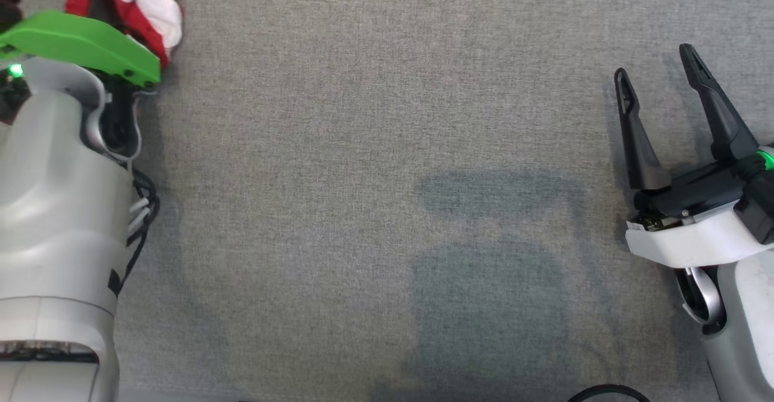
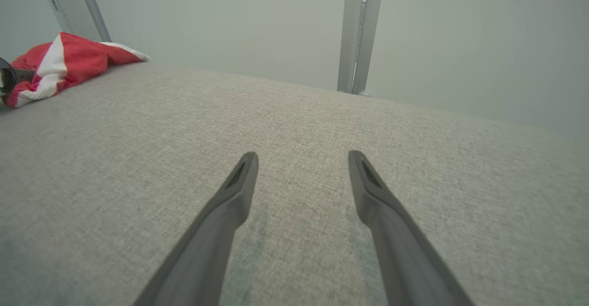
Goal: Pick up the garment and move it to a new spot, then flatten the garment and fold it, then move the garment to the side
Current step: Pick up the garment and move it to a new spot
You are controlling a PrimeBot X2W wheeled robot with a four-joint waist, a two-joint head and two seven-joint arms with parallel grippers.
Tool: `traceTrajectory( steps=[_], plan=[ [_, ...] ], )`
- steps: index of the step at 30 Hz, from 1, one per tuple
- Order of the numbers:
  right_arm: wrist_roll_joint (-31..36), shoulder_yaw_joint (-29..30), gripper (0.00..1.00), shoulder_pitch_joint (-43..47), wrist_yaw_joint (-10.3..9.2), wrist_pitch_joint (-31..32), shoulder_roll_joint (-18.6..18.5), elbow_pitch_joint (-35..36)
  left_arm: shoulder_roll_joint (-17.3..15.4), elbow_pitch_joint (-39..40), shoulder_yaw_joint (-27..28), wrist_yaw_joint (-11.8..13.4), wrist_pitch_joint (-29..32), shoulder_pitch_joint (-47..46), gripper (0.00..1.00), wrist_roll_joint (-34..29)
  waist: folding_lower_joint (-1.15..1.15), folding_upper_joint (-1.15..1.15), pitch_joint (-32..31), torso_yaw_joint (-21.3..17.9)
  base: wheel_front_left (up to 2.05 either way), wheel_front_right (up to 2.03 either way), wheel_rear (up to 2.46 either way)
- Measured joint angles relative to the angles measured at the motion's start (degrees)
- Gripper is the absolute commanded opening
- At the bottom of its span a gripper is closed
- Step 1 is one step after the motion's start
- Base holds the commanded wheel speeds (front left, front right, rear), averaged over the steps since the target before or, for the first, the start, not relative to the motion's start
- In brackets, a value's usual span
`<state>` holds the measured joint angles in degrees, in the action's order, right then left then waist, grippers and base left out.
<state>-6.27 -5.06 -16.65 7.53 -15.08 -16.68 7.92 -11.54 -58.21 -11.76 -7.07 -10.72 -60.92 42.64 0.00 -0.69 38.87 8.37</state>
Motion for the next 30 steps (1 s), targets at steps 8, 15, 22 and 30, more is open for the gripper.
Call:
traceTrajectory(
  steps=[8,15,22,30],
  plan=[
    [-0.48,0.01,1.00,3.38,0.00,0.02,4.75,-3.87,-0.83,15.55,-12.77,-0.24,-1.29,10.93,0.00,1.47,0.00,0.00,-5.89,-1.02,0.00,0.00,0.00],
    [-1.14,0.81,1.00,7.96,0.00,0.02,8.44,-5.31,-0.38,38.99,-20.90,-0.21,5.10,23.32,0.00,3.83,0.00,0.00,-13.95,-1.47,0.00,0.00,0.00],
    [-1.27,1.74,1.00,9.84,0.00,0.01,10.78,-4.83,0.79,62.88,-28.92,5.99,15.50,32.59,0.00,4.22,0.00,0.00,-19.96,-4.03,0.00,0.00,0.00],
    [-1.74,2.15,1.00,10.53,0.00,0.02,12.38,-5.02,1.00,58.56,-32.41,11.22,17.98,36.86,0.00,2.25,0.00,0.00,-22.08,-10.46,0.00,0.00,0.00]
  ],
)
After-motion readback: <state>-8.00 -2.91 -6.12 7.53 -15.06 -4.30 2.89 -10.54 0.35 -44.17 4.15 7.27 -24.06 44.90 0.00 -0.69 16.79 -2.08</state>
